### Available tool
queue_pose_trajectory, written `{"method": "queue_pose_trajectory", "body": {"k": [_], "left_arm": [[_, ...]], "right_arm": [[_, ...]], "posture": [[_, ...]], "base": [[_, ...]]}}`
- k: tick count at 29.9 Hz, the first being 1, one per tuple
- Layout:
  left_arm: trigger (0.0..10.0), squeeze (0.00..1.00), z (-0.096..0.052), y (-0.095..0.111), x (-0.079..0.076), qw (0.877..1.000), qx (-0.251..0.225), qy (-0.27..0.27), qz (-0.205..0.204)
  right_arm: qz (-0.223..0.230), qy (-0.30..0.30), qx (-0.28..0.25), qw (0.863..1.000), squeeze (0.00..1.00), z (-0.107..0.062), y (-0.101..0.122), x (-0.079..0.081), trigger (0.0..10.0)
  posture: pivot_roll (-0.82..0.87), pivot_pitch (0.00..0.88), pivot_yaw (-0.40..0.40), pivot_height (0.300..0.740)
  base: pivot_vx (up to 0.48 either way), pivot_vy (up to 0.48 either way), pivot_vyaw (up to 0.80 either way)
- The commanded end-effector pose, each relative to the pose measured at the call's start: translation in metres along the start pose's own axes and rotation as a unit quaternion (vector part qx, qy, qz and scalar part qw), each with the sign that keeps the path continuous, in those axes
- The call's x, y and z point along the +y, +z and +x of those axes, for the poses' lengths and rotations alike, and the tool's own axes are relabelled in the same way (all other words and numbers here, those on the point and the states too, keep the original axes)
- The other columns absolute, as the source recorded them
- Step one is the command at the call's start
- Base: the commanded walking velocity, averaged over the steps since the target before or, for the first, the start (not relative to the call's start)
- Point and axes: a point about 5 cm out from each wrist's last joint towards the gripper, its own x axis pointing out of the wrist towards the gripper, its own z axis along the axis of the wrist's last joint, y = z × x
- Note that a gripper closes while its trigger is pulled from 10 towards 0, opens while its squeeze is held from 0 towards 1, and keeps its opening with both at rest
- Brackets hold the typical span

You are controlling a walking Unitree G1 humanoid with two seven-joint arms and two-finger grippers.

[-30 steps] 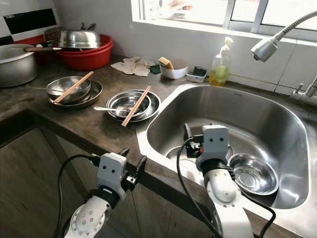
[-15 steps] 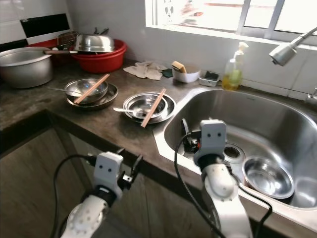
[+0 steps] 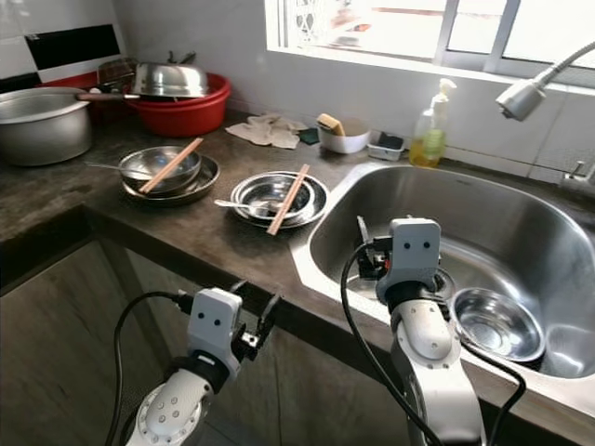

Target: Kitchen organization

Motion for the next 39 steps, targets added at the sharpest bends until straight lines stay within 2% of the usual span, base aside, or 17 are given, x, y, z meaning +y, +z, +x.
{"method": "queue_pose_trajectory", "body": {"k": [1, 10, 18, 22, 30, 39], "left_arm": [[10.0, 0.0, 0.0, -0.001, 0.001, 1.0, 0.004, 0.004, 0.003], [10.0, 0.0, 0.0, -0.001, 0.0, 1.0, 0.006, 0.005, 0.009], [10.0, 0.0, -0.001, 0.001, -0.002, 1.0, 0.001, -0.004, 0.021], [10.0, 0.0, -0.001, 0.002, 0.001, 1.0, 0.005, 0.014, 0.001], [10.0, 0.0, -0.003, -0.002, 0.006, 0.999, 0.02, 0.029, 0.0], [10.0, 0.0, -0.004, 0.0, 0.009, 0.999, 0.019, 0.035, -0.006]], "right_arm": [[0.004, 0.007, -0.001, 1.0, 0.0, 0.003, 0.003, 0.001, 10.0], [0.027, 0.025, 0.003, 0.999, 0.0, 0.006, 0.003, 0.004, 10.0], [0.023, 0.044, 0.014, 0.999, 0.0, 0.004, -0.001, 0.009, 10.0], [0.031, 0.058, 0.026, 0.998, 0.0, 0.004, -0.004, 0.011, 10.0], [0.021, 0.098, 0.033, 0.994, 0.0, 0.007, -0.007, 0.016, 10.0], [0.022, 0.112, 0.03, 0.993, 0.0, 0.015, -0.005, 0.02, 10.0]], "posture": [[0.07, 0.0, -0.049, 0.74], [0.07, 0.003, -0.049, 0.74], [0.07, 0.015, -0.05, 0.74], [0.07, 0.016, -0.051, 0.74], [0.07, 0.024, -0.053, 0.74], [0.07, 0.029, -0.055, 0.74]], "base": [[0.0, 0.0, 0.0], [0.0, 0.0, 0.0], [0.0, -0.143, 0.0], [0.0, -0.329, 0.0], [0.0, 0.0, 0.0], [0.0, 0.0, 0.79]]}}
